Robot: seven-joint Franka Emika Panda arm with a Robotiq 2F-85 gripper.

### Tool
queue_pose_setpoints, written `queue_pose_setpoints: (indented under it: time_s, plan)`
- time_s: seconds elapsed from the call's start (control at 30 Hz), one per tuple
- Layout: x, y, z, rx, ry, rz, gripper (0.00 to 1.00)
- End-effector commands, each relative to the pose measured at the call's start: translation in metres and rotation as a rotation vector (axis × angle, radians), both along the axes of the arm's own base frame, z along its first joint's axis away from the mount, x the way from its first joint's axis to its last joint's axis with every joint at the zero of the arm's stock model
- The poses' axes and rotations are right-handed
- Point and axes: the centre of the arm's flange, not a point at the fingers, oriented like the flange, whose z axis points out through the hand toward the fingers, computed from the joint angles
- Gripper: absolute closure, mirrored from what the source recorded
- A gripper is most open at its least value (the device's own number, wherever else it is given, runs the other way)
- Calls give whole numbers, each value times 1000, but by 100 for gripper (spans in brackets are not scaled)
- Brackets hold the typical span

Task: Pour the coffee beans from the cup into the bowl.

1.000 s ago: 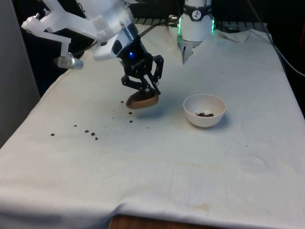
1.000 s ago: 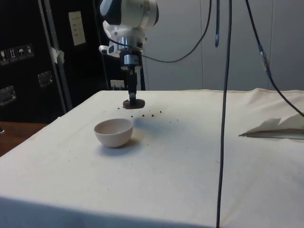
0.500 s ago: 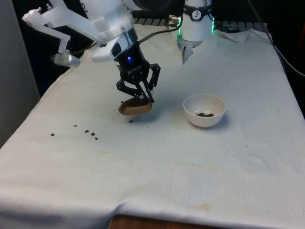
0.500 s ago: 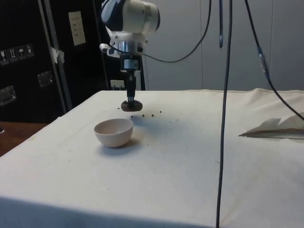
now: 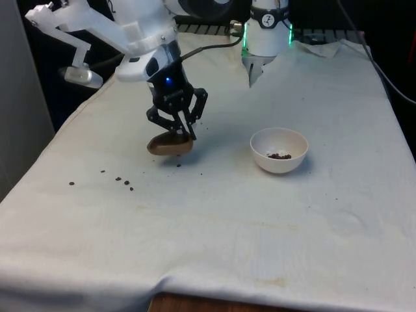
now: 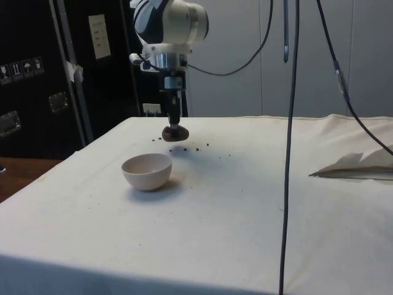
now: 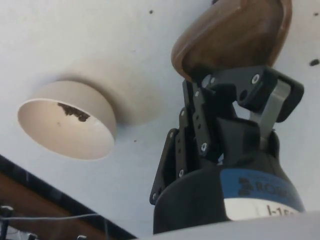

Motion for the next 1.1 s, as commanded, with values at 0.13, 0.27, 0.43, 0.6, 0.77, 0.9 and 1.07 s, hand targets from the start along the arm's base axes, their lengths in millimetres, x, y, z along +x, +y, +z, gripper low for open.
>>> queue_pose_setpoints:
  time_s: [0.13,0.27,0.43,0.6,0.77,0.9,1.07]
  plan:
    - [-1,-5,0,-23,2,10,100]
    - [-2,-11,0,-73,2,25,100]
    - [-2,-11,-3,-71,6,30,100]
    - [-3,-8,-18,-109,-5,35,100]
    - [-3,-10,-24,-121,-15,35,100]
    - [-2,-8,-22,-118,-21,35,100]
    - [-2,-8,-22,-114,-24,34,74]
